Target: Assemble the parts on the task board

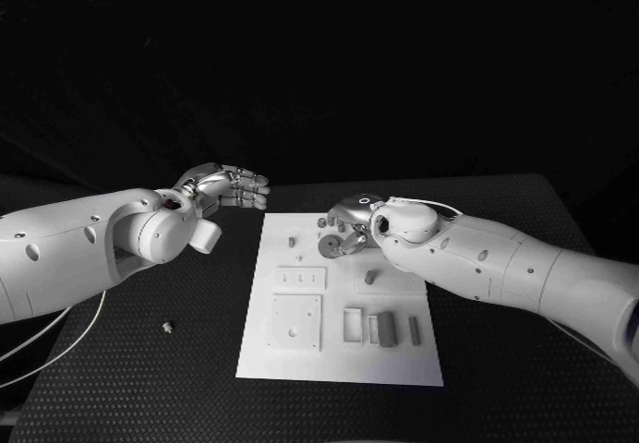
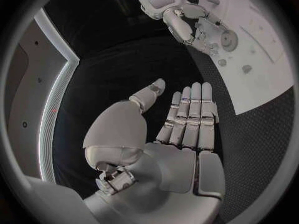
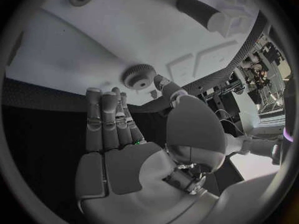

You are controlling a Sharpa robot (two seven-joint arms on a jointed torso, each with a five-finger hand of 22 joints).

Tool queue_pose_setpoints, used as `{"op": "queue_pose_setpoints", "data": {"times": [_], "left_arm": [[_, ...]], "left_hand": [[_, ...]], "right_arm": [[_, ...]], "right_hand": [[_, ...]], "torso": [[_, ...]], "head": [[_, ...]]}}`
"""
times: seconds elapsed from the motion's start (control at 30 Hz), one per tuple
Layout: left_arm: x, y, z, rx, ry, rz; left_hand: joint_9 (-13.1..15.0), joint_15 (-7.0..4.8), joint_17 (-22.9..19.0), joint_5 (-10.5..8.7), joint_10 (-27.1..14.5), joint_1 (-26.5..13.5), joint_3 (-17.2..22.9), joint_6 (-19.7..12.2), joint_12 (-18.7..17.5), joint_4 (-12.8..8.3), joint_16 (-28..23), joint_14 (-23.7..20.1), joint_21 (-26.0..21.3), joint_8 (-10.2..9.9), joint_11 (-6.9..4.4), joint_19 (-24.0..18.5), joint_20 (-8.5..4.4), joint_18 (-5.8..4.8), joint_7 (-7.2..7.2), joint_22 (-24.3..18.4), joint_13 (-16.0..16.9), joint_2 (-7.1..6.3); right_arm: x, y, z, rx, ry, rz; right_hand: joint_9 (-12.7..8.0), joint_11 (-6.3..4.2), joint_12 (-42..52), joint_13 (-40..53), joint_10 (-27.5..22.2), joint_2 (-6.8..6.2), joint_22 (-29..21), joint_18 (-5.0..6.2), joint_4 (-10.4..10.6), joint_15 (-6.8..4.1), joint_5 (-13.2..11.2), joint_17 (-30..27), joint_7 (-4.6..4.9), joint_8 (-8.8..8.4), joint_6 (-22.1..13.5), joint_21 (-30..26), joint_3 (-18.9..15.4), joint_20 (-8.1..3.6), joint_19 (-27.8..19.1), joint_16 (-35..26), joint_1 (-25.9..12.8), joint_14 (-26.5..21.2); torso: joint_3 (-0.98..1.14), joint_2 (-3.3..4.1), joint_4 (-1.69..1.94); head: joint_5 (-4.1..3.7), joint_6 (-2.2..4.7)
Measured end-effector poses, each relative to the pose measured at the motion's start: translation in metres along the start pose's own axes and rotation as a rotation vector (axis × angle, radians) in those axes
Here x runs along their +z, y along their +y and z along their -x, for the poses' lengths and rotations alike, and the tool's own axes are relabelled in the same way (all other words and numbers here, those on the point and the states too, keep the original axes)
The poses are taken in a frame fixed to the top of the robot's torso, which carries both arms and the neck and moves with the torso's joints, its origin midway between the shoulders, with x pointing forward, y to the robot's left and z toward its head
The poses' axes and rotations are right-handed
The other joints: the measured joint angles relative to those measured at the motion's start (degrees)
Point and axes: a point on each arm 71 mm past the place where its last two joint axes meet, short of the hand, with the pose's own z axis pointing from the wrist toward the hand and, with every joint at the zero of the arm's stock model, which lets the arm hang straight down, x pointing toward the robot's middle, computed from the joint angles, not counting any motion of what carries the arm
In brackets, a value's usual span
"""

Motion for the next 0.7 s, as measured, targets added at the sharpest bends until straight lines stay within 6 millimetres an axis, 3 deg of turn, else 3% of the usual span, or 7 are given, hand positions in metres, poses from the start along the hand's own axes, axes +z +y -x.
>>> {"op": "queue_pose_setpoints", "data": {"times": [0.17, 0.53, 0.7], "left_arm": [[0.0002, -0.0001, -0.0006, 0.0, 0.001, 0.0], [0.0009, -0.0004, -0.0021, 0.0, 0.005, -0.001], [0.0008, -0.0005, -0.002, 0.0, 0.004, -0.001]], "left_hand": [[0.0, 0.0, 0.0, 0.0, 0.0, 0.0, 0.0, 0.0, 0.0, 0.0, 0.0, 0.0, 0.0, 0.0, 0.0, 0.0, 0.0, 0.0, 0.0, 0.0, 0.0, 0.0], [0.0, 0.0, 0.0, 0.0, 0.0, 0.0, 0.0, 0.0, 0.0, 0.0, 0.0, 0.0, 0.0, 0.0, 0.0, 0.0, 0.0, 0.0, 0.0, 0.0, 0.0, 0.0], [0.0, 0.0, 0.0, 0.0, 0.0, 0.0, 0.0, 0.0, 0.0, 0.0, 0.0, 0.0, 0.0, 0.0, 0.0, 0.0, 0.0, 0.0, 0.0, 0.0, 0.0, 0.0]], "right_arm": [[0.0014, -0.0011, -0.0018, -0.005, 0.011, -0.006], [0.0039, 0.0012, -0.0063, -0.007, 0.026, -0.006], [0.0052, 0.0026, -0.006, -0.008, 0.031, -0.002]], "right_hand": [[0.1, 0.19, 0.0, -0.1, -0.2, 0.0, 0.0, 0.0, 0.2, -0.01, 0.0, 0.0, -0.31, 0.28, 0.3, 0.0, 0.1, 0.01, 0.0, 0.0, 0.0, -0.4], [0.9, 0.29, 0.0, -0.5, -0.3, 0.0, 0.0, 0.0, 2.3, 0.17, 0.0, -0.2, -2.18, 2.24, 1.8, 0.0, 1.0, 0.11, -0.1, 0.5, 0.0, -0.6], [1.3, 0.11, 0.0, -0.5, -0.5, 1.41, 0.0, 0.0, 2.6, -0.02, 0.0, -0.3, -2.63, 3.11, 2.5, 0.0, 1.2, 0.12, -0.1, 0.7, 0.7, -0.8]], "torso": [[0.0, 0.0, 0.0], [-0.02, -0.01, -0.07], [0.0, -0.01, -0.07]], "head": [[0.09, -0.1], [0.29, -0.22], [0.38, -0.28]]}}
